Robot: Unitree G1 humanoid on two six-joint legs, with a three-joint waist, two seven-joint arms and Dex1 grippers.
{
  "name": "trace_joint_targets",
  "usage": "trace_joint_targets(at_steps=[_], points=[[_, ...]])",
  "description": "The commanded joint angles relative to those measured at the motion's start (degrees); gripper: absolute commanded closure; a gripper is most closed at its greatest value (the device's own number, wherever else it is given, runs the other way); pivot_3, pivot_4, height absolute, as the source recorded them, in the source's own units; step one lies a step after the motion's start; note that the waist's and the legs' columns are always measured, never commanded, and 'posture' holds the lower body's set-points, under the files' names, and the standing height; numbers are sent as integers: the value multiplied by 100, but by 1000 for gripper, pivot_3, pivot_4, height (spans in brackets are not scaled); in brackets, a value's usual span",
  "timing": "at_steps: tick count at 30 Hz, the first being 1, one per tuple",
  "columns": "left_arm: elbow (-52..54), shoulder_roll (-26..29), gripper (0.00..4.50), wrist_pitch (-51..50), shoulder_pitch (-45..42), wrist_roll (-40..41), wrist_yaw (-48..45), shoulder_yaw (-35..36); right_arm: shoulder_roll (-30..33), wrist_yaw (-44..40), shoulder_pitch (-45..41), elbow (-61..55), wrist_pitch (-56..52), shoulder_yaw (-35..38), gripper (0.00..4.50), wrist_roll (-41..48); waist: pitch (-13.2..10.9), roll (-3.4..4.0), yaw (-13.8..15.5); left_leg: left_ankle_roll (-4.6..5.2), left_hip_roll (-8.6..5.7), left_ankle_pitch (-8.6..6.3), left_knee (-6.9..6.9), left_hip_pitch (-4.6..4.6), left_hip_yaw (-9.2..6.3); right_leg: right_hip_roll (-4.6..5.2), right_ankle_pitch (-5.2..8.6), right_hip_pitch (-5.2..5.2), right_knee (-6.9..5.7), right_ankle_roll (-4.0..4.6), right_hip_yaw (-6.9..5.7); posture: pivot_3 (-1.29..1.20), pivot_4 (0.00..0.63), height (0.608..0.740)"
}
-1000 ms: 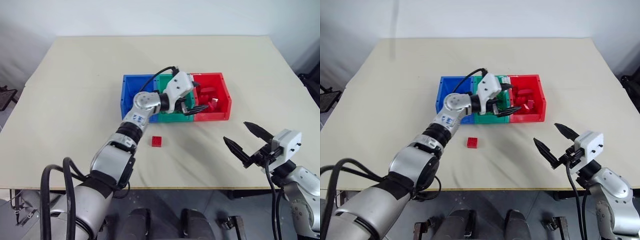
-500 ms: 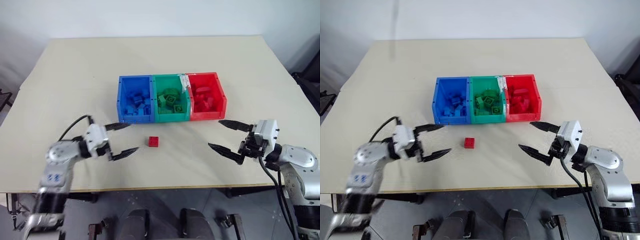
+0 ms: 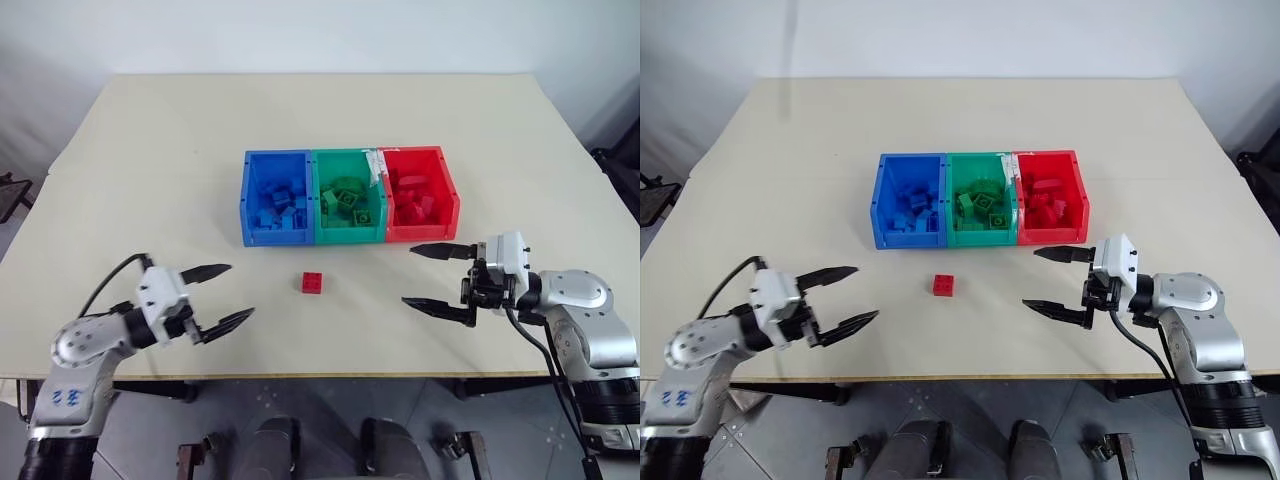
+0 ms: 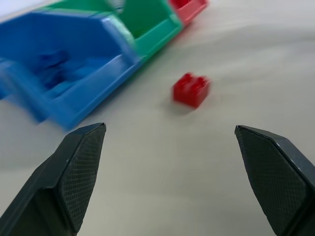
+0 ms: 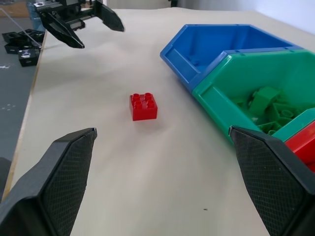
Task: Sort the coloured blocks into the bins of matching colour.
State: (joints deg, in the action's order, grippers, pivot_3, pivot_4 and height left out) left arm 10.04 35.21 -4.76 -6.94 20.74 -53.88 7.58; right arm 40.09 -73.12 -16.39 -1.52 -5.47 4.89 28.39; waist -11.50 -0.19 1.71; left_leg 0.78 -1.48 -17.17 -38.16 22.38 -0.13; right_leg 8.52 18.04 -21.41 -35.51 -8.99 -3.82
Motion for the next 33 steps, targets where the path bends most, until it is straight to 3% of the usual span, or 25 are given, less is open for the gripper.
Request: trace_joint_targets(at_steps=[1,10,17,20,28,33], points=[[-287,-111,35,55,-538,-365,-30,-569,160,-41,219,-205,-53,160,0,81,1,0,-28,0,0,0,0,-1,5,0,0,-1,0,0,2,0,150,740],[-2188,-524,35,592,-1970,-1108,-512,-1667,174,320,932,-703,-120,394,0,102,1,0,-30,0,-2,0,4,-3,38,-7,0,-10,-1,0,2,0,150,740],[-3313,-1030,35,1176,-2660,-1319,-836,-1971,118,611,1264,-994,-112,456,0,90,1,-3,-20,2,-1,0,-5,1,62,-4,-2,-7,-2,-3,0,0,150,740],[-3462,-1088,634,1224,-2750,-1350,-876,-1976,114,684,1338,-1048,-93,465,0,107,1,-3,-37,2,0,0,-4,1,62,-4,-1,-8,-2,-3,-1,0,150,740],[-3502,-940,3012,1182,-2697,-1453,-981,-1942,140,746,1490,-1030,34,524,0,102,1,-3,-31,2,4,0,-6,0,61,-4,-1,-7,-3,-3,0,0,150,740],[-2989,-1087,3000,934,-2615,-1025,-980,-1732,79,923,1532,-882,147,772,0,124,1,-4,-30,2,4,0,-7,0,56,-4,-1,-7,-3,-3,1,0,150,740]])
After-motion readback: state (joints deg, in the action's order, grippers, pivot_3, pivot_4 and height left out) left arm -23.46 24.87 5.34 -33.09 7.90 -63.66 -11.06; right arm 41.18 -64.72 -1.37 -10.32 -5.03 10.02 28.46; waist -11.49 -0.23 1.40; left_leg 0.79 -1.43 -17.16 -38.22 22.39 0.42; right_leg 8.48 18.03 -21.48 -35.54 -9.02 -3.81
